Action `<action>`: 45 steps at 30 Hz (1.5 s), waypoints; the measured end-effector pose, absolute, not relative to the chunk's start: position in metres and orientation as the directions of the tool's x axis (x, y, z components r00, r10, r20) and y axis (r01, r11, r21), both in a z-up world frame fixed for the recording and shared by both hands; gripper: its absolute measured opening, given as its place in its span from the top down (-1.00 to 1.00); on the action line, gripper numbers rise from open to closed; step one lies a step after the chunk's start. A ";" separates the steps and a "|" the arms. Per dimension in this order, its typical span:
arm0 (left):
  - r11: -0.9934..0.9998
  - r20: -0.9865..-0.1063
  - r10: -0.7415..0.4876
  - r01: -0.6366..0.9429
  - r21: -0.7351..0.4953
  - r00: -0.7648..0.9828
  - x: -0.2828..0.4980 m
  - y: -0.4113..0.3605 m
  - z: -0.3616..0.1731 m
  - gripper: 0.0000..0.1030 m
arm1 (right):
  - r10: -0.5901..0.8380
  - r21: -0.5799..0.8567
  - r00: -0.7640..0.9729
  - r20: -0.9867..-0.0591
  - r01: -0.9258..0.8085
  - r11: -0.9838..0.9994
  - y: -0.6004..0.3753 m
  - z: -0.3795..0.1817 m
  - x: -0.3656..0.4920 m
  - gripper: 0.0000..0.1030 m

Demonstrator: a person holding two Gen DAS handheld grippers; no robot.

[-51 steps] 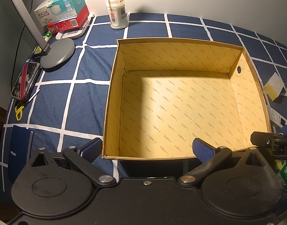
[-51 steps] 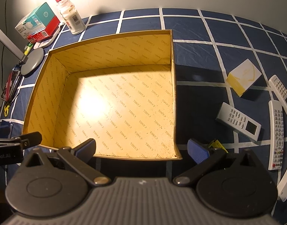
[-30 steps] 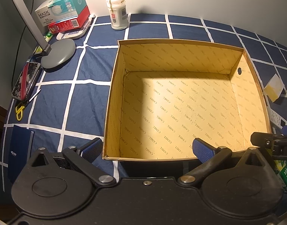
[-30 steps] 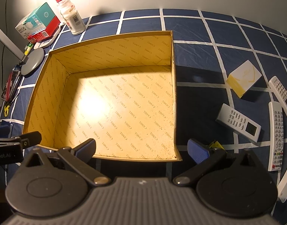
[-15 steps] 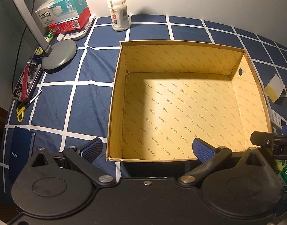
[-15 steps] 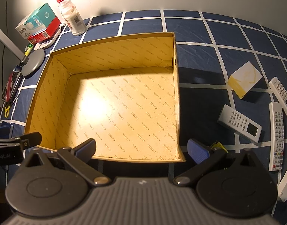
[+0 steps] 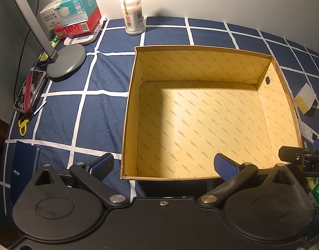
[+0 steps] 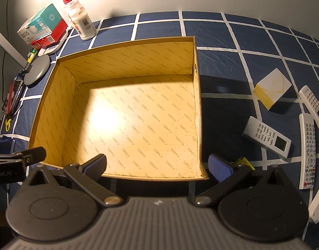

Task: Organize objects

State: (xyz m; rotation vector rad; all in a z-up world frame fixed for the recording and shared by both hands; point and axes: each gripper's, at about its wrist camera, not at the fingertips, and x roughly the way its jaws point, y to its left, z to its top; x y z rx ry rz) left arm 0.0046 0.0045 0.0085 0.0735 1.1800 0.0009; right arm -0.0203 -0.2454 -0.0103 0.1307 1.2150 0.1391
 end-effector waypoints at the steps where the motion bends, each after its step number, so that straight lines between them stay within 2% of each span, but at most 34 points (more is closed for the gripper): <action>1: 0.998 -0.923 0.040 0.038 0.059 0.382 0.005 0.005 0.008 -1.00 | 0.178 0.176 0.342 -0.923 -0.038 0.984 -0.246 -0.010 -0.020 -1.00; 27: 0.994 -0.920 0.024 0.092 0.065 0.390 0.004 -0.011 0.011 -1.00 | 0.181 0.187 0.362 -0.914 -0.019 0.982 -0.257 -0.005 -0.021 -1.00; 45: 0.952 -0.913 -0.096 0.305 0.032 0.396 0.011 -0.089 0.009 -1.00 | 0.091 0.196 0.426 -0.900 0.211 0.957 -0.338 0.001 -0.052 -1.00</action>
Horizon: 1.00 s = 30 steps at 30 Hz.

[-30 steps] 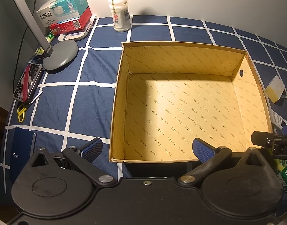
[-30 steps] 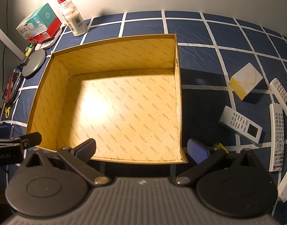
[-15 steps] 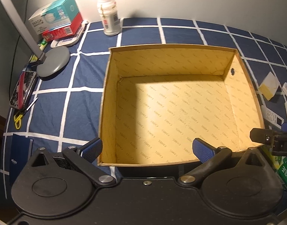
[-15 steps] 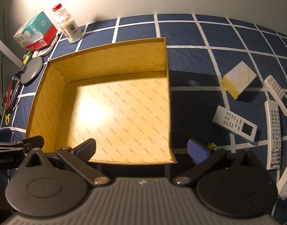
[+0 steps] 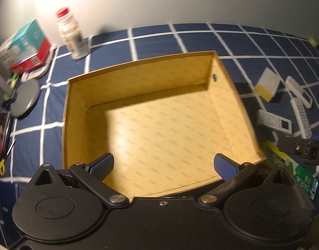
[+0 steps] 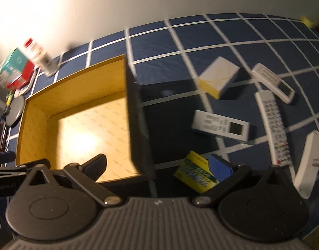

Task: Organize objects
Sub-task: 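Move the right tool away from the box toward the white remotes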

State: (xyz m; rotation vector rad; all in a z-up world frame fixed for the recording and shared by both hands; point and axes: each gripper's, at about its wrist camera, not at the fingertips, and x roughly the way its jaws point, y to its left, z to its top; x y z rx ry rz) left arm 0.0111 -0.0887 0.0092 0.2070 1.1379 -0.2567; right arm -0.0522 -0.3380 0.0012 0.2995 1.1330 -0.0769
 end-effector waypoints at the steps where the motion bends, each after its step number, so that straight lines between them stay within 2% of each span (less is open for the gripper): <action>1: 0.948 -0.912 -0.105 0.318 0.029 0.397 0.011 -0.093 0.009 -1.00 | 0.081 0.192 0.428 -0.900 0.224 0.955 -0.342 0.002 -0.055 -1.00; 16: 0.873 -0.894 -0.201 0.487 0.022 0.400 0.004 -0.173 0.016 -1.00 | -0.027 0.187 0.462 -0.886 0.411 0.892 -0.417 0.014 -0.097 -1.00; 30: 0.855 -0.912 -0.193 0.518 0.025 0.362 0.008 -0.253 0.002 -1.00 | 0.032 0.258 0.456 -0.889 0.443 0.859 -0.495 0.000 -0.083 -1.00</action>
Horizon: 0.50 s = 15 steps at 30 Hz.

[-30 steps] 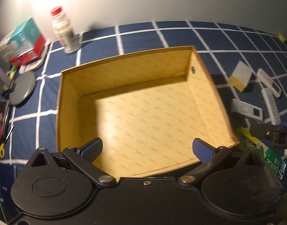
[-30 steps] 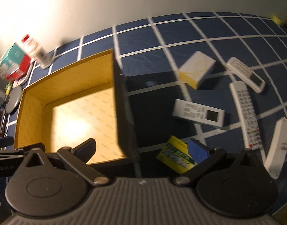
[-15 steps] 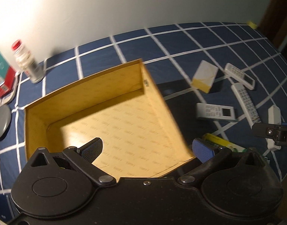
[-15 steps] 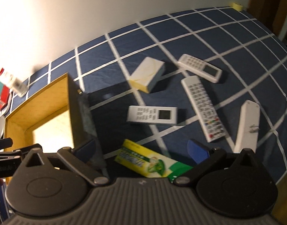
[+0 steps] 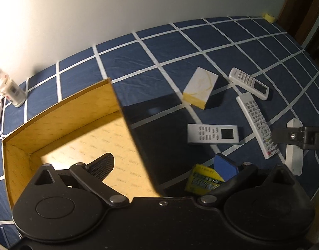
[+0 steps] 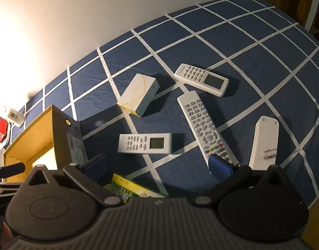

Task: Organize objects
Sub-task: 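Move the right tool away from the box toward the white remotes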

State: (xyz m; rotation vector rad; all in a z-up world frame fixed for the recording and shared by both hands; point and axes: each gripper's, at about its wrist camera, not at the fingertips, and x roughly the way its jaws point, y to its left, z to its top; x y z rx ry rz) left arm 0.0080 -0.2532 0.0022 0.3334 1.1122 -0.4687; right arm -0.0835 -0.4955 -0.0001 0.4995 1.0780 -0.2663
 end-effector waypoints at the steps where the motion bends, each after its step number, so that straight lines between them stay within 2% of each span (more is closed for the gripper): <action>1: 0.856 -0.914 -0.189 0.517 0.026 0.360 0.009 -0.258 0.001 -1.00 | 0.037 0.262 0.455 -0.890 0.441 0.858 -0.499 -0.001 -0.082 -1.00; 15: 0.842 -0.947 -0.155 0.538 0.022 0.280 0.036 -0.305 -0.037 -1.00 | 0.109 0.301 0.411 -0.905 0.440 0.846 -0.521 -0.035 -0.042 -1.00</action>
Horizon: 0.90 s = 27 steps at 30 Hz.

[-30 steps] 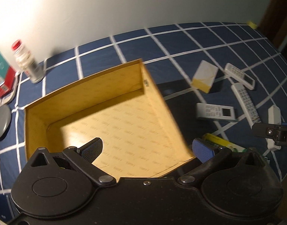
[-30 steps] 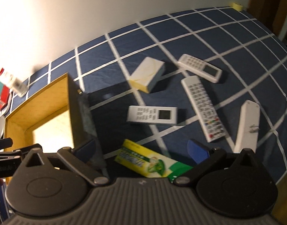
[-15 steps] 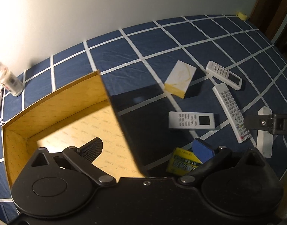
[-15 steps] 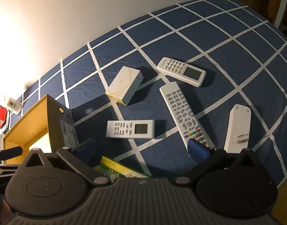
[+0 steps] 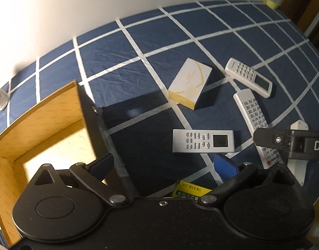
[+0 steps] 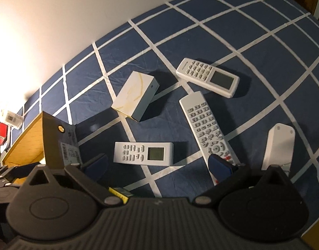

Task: Organize objects
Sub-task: 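Move the right tool away from the box toward the white remotes, then close the right gripper on the white remote with a display screen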

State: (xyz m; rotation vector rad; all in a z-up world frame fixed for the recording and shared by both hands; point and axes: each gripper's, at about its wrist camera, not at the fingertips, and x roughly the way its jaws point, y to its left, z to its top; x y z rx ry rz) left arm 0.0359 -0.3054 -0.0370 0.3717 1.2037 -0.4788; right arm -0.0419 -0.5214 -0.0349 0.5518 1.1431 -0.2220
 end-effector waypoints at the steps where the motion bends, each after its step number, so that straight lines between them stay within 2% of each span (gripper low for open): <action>1: 0.839 -0.950 -0.155 0.544 0.018 0.271 0.038 -0.308 -0.041 -1.00 | 0.115 0.305 0.405 -0.907 0.443 0.843 -0.523 -0.039 -0.039 -1.00; 15: 0.827 -0.983 -0.124 0.562 -0.026 0.137 0.076 -0.334 -0.101 -0.99 | 0.199 0.325 0.297 -0.934 0.475 0.818 -0.529 -0.099 0.010 -0.87; 19: 0.829 -0.987 -0.126 0.557 -0.049 0.102 0.082 -0.336 -0.116 -0.98 | 0.209 0.314 0.262 -0.942 0.470 0.825 -0.525 -0.115 0.019 -0.79; 27: 0.818 -0.988 -0.144 0.568 -0.091 0.049 0.088 -0.342 -0.133 -0.81 | 0.221 0.305 0.227 -0.948 0.464 0.832 -0.522 -0.132 0.032 -0.52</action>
